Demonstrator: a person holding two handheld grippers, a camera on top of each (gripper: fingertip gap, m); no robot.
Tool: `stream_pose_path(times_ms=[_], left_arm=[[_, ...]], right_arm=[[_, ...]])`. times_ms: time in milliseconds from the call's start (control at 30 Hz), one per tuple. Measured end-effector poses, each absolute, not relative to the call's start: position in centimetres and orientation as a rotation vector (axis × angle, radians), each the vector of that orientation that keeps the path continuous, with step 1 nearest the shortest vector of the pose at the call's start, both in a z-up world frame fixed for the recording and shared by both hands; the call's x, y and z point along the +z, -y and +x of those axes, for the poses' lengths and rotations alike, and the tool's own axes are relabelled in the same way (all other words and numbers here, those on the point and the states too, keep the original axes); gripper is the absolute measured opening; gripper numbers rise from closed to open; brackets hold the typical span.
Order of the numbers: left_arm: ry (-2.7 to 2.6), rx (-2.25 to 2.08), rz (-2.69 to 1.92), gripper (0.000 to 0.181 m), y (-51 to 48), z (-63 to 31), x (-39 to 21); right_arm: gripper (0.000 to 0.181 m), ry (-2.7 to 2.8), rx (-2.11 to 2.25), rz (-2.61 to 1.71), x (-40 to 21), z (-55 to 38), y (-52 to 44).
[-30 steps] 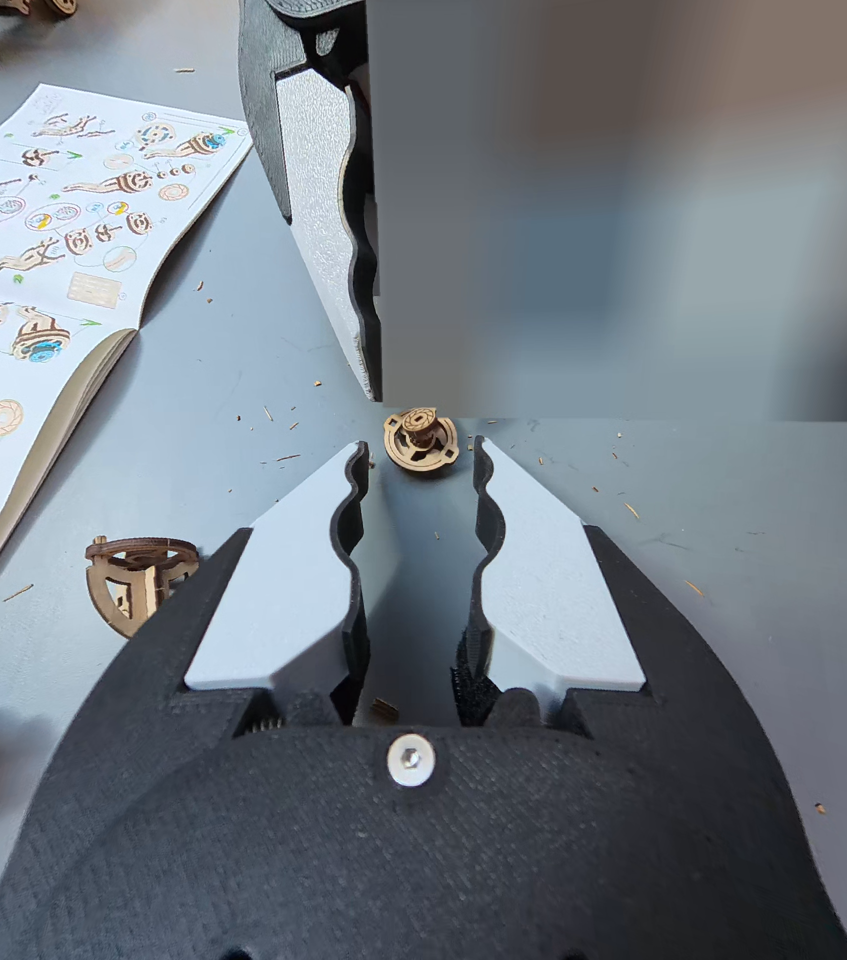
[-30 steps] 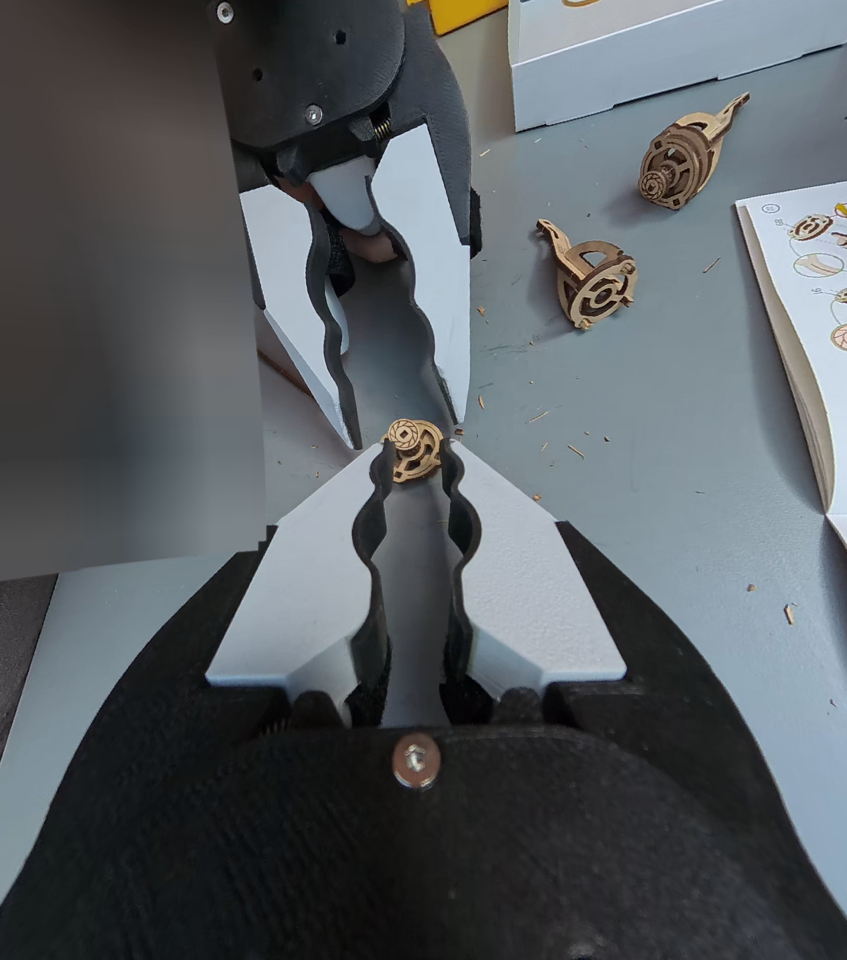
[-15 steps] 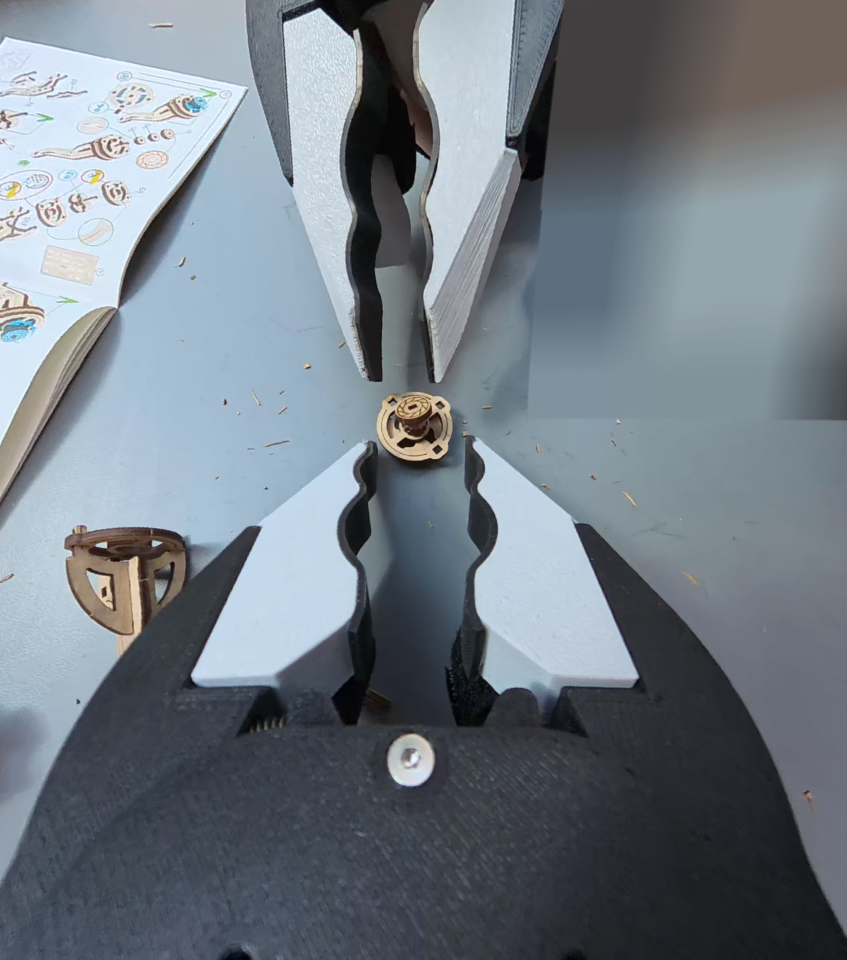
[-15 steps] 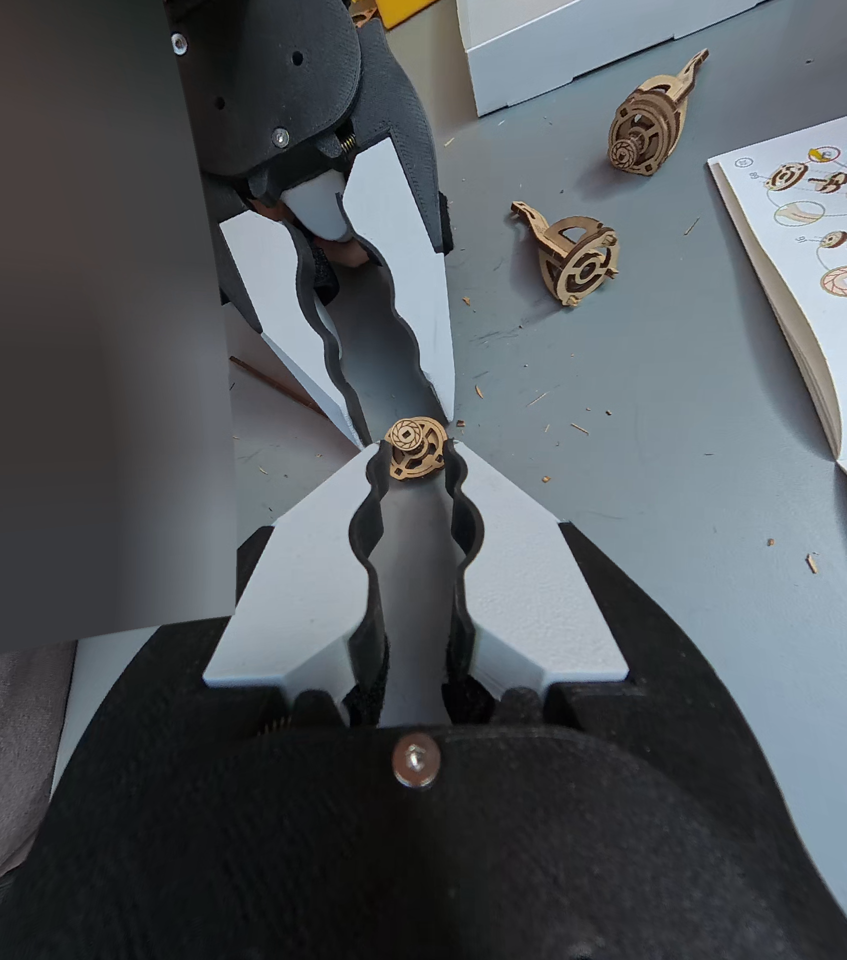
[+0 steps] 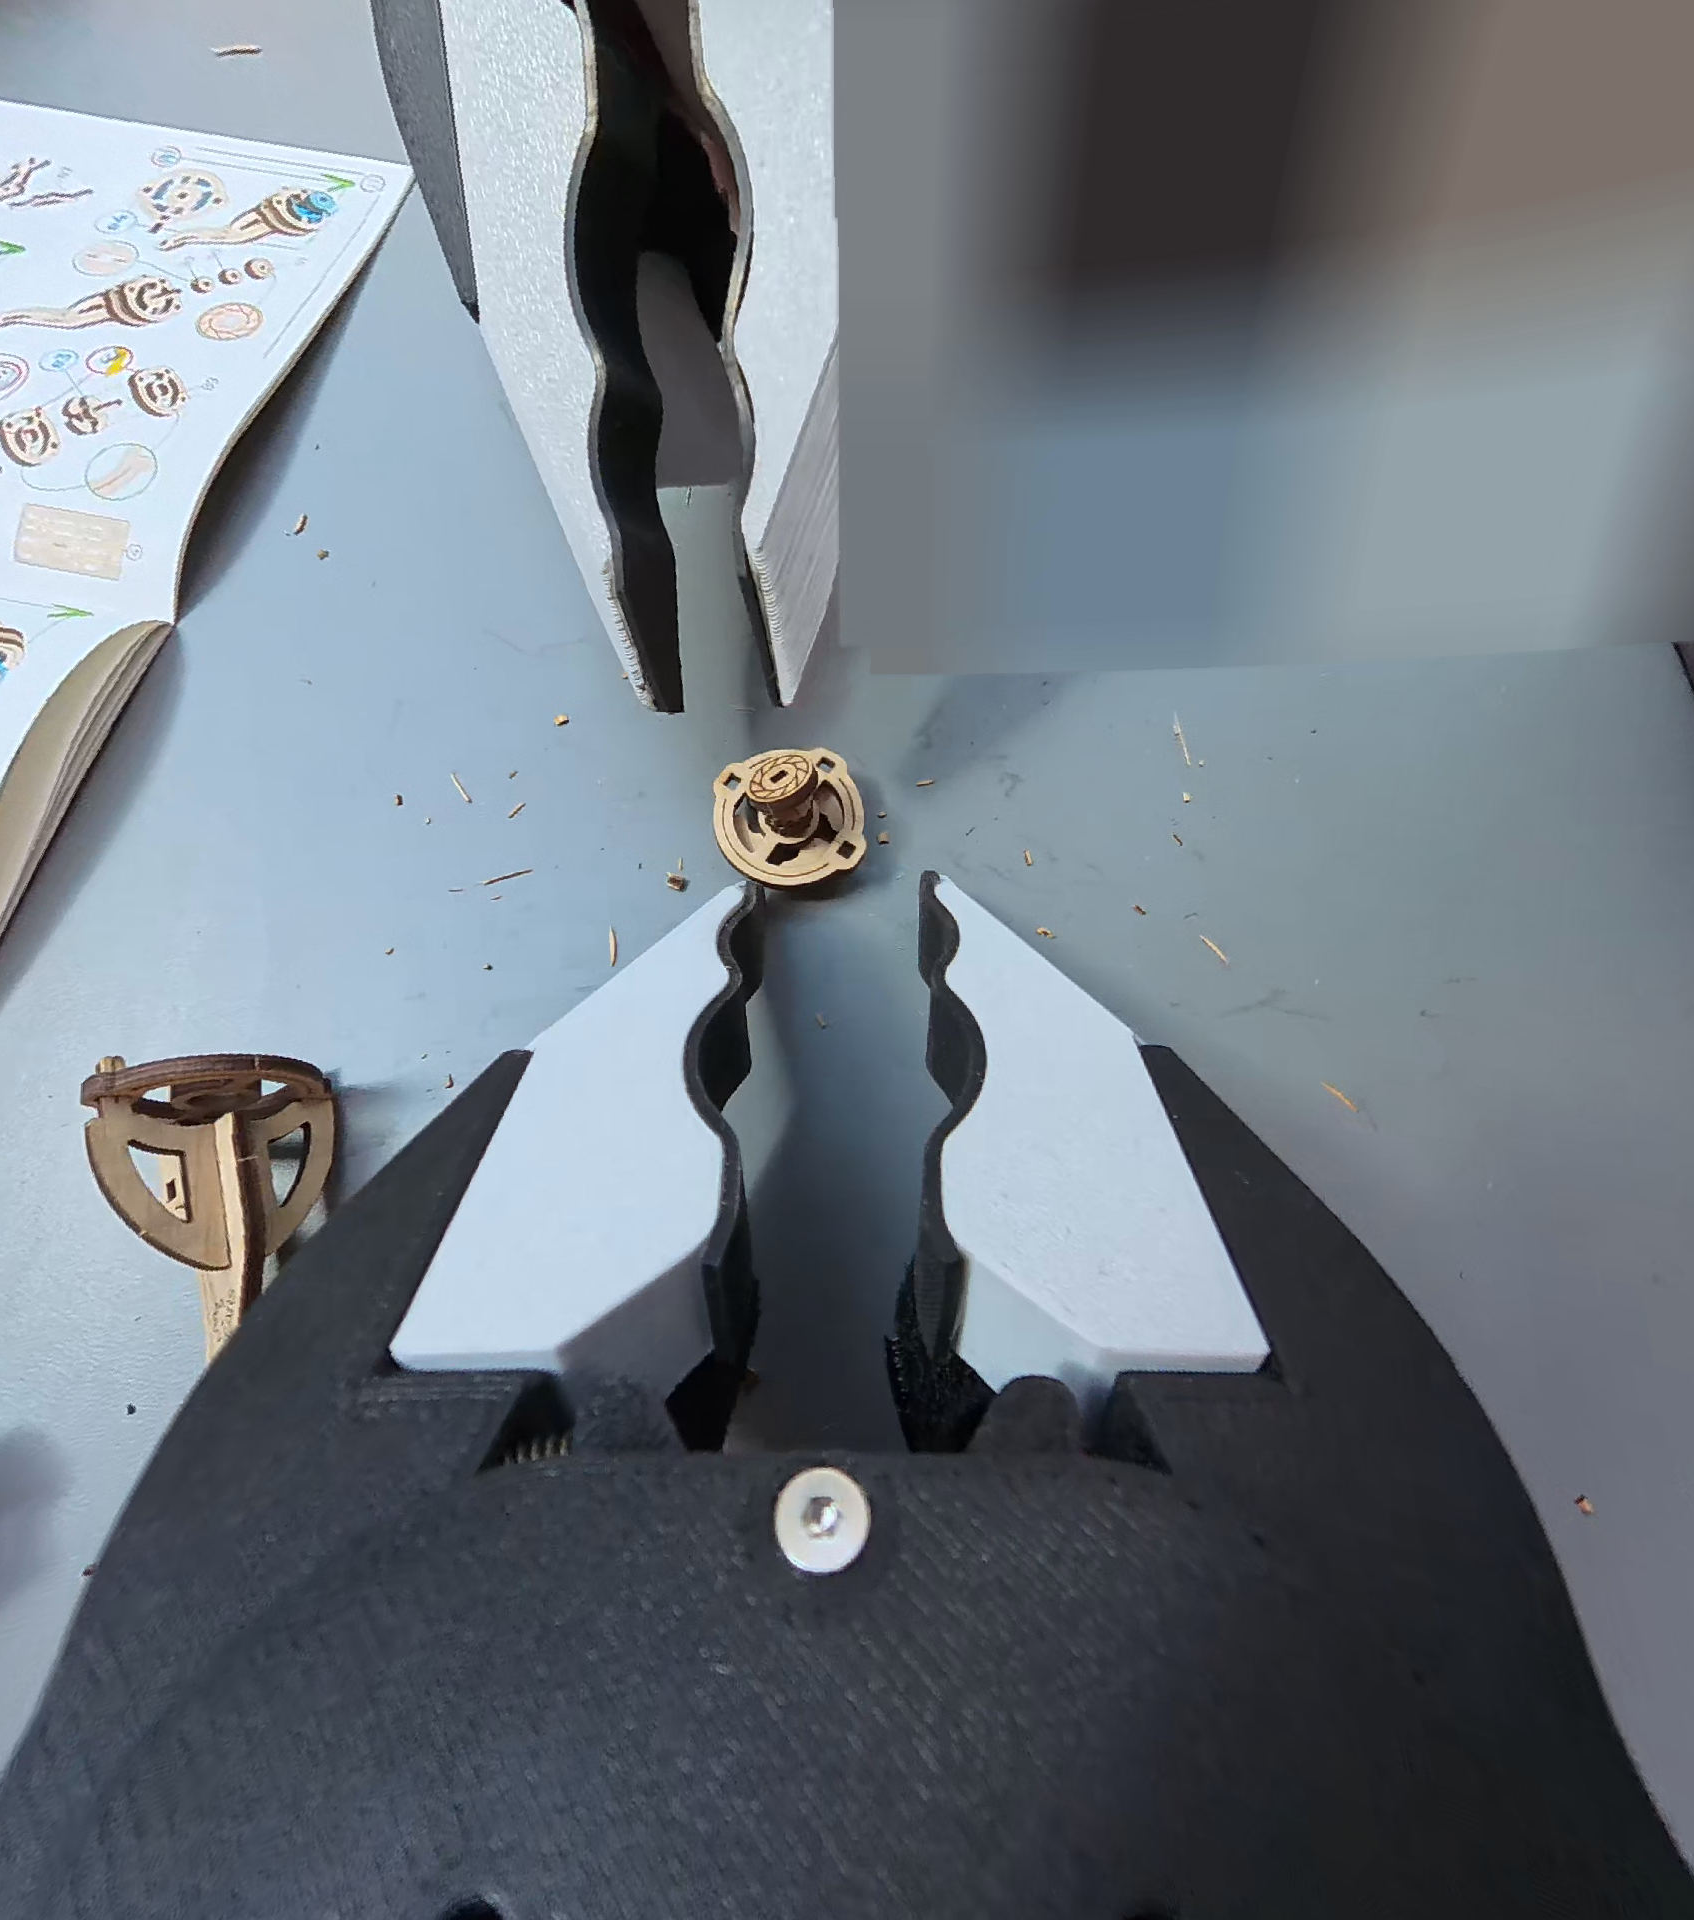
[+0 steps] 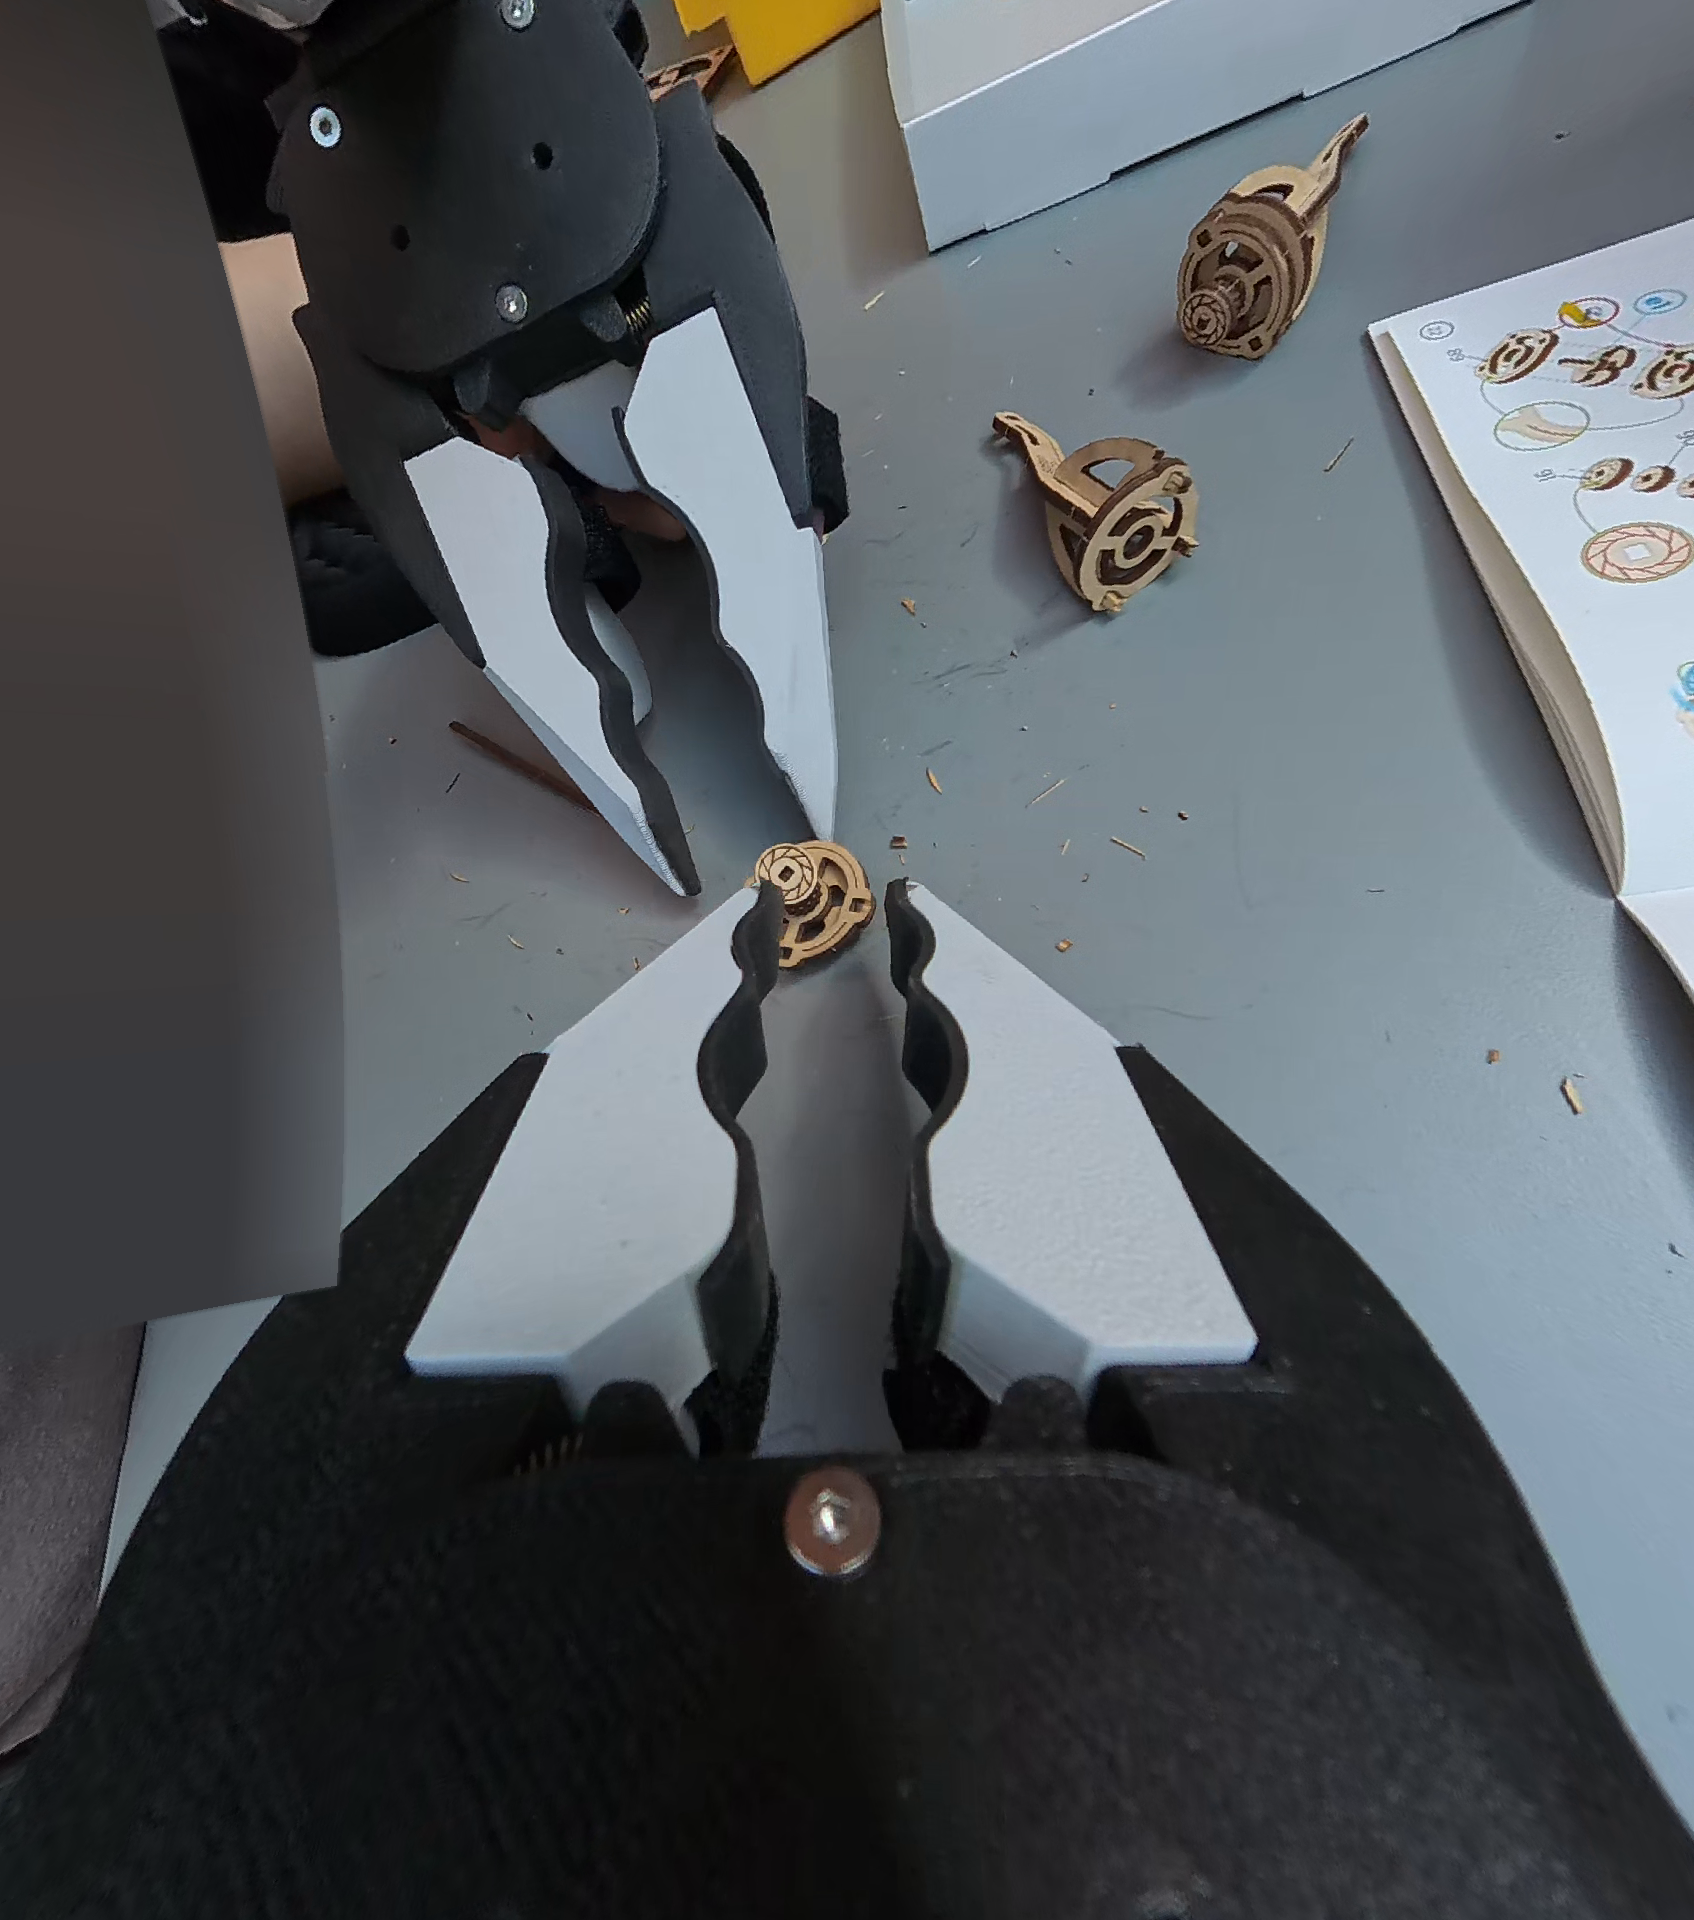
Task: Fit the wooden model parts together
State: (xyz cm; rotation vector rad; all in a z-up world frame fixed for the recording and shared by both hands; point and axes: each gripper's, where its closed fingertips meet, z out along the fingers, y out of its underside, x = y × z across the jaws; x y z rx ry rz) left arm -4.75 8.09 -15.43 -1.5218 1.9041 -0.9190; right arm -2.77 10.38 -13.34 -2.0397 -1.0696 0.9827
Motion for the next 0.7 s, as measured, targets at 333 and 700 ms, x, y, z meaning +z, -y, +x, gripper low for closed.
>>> stream_pose_path(times_ms=[333, 700], left_arm=[[-1.824, -0.948, -1.530, 0.033, -8.9, -4.5, -14.6], [-1.855, -0.925, -1.508, 0.036, -8.6, -3.5, -14.8]], right_arm=[[0.019, 1.044, 1.022, -2.068, -13.5, -3.3, -10.0], [0.020, 0.950, 0.972, -2.112, -12.6, -3.8, -9.7]])
